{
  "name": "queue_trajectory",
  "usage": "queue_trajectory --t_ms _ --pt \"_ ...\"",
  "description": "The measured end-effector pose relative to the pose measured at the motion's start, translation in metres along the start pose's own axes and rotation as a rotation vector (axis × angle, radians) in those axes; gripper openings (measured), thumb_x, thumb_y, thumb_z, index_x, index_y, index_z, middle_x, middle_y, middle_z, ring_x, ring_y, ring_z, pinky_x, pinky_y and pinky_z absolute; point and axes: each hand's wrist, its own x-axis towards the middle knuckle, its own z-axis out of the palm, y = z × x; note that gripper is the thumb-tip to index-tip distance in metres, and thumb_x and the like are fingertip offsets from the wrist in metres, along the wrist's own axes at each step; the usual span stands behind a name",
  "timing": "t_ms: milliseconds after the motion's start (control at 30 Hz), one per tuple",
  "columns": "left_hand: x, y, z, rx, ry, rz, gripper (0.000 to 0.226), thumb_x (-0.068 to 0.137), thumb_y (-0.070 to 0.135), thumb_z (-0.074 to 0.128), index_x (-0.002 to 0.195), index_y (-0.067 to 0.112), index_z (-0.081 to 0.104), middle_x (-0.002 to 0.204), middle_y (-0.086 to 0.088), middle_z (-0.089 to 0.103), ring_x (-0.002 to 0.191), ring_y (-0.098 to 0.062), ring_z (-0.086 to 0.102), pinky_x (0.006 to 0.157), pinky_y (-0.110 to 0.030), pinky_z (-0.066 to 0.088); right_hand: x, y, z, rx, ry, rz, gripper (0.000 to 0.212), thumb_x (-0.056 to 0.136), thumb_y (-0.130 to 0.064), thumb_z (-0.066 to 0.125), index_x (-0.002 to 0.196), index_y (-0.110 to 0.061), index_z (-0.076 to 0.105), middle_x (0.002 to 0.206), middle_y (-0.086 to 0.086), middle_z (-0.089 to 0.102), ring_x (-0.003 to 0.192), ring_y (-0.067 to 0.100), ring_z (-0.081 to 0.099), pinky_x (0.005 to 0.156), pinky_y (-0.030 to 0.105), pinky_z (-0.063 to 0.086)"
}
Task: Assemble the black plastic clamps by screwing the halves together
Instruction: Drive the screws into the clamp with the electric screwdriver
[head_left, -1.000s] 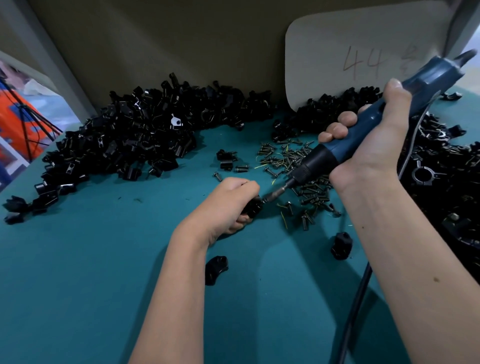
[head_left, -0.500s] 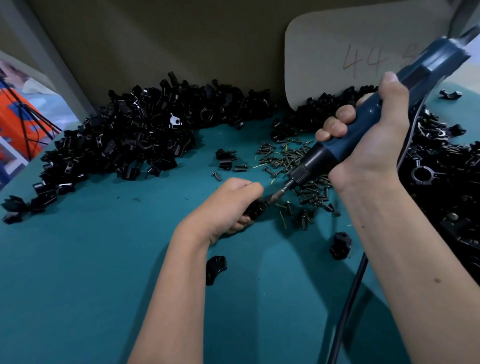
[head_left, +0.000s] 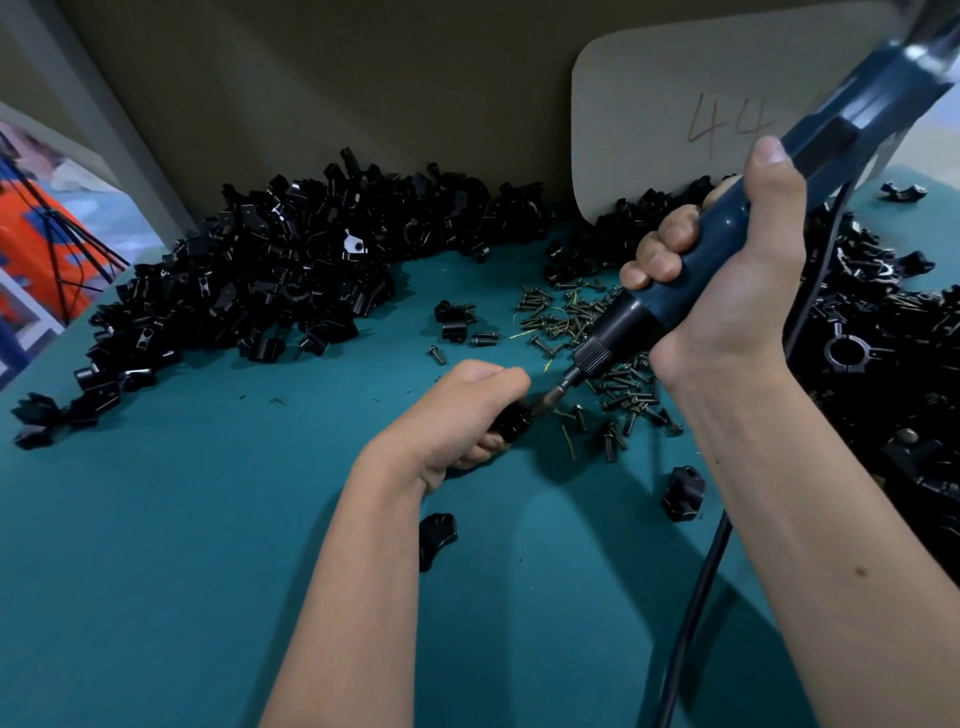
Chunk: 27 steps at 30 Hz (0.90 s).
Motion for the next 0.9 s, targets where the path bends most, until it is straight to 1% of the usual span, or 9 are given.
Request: queue_trajectory --t_ms 167,267,533,767,900 --pt "0.0015 -0.0018 -0.0004 -0.015 0.004 -0.003 0.022 0.072 0.034 0.05 0.055 0.026 0.04 0.052 0.002 0.036 0.042 -0.013 0.019 0.041 -0.015 0.014 -0.0025 0.0007 0.0013 0.014 -0.001 -0.009 0.031 0.1 -0.042 0.055 0.088 -0.018 0.038 0.065 0.0 0.043 0.048 0.015 0.039 0.049 0.028 0.038" --pt "0.0019 -0.0026 -0.0017 -0.026 0.005 -0.005 0.019 0.072 0.035 0.051 0.059 0.027 0.041 0.052 0.002 0.037 0.041 -0.012 0.02 0.041 -0.015 0.016 -0.0034 0.0014 0.0022 0.024 0.005 -0.009 0.031 0.1 -0.042 0.055 0.092 -0.017 0.036 0.065 0.001 0.042 0.048 0.015 0.038 0.049 0.028 0.037" --pt "0.0033 -0.004 -0.0025 -0.033 -0.003 0.007 0.017 0.073 0.034 0.051 0.063 0.027 0.04 0.051 0.001 0.037 0.041 -0.012 0.021 0.041 -0.014 0.015 -0.0054 0.0035 0.0004 0.041 0.014 -0.021 0.031 0.102 -0.041 0.052 0.084 -0.019 0.04 0.063 0.0 0.044 0.048 0.014 0.039 0.048 0.027 0.038" --pt "0.0043 -0.0044 -0.0021 -0.039 0.003 -0.002 0.019 0.072 0.035 0.052 0.058 0.026 0.042 0.05 0.001 0.038 0.039 -0.011 0.022 0.04 -0.013 0.016 -0.0057 0.0059 -0.0043 0.052 0.029 -0.021 0.033 0.102 -0.043 0.051 0.08 -0.02 0.041 0.063 -0.001 0.044 0.048 0.014 0.039 0.048 0.027 0.038" --pt "0.0046 -0.0042 -0.0009 -0.032 0.01 0.001 0.019 0.07 0.035 0.051 0.056 0.026 0.041 0.05 0.001 0.037 0.039 -0.012 0.021 0.041 -0.014 0.015 -0.0055 0.0066 -0.005 0.059 0.037 -0.027 0.031 0.1 -0.042 0.053 0.082 -0.019 0.042 0.063 0.0 0.044 0.048 0.014 0.04 0.049 0.027 0.039"
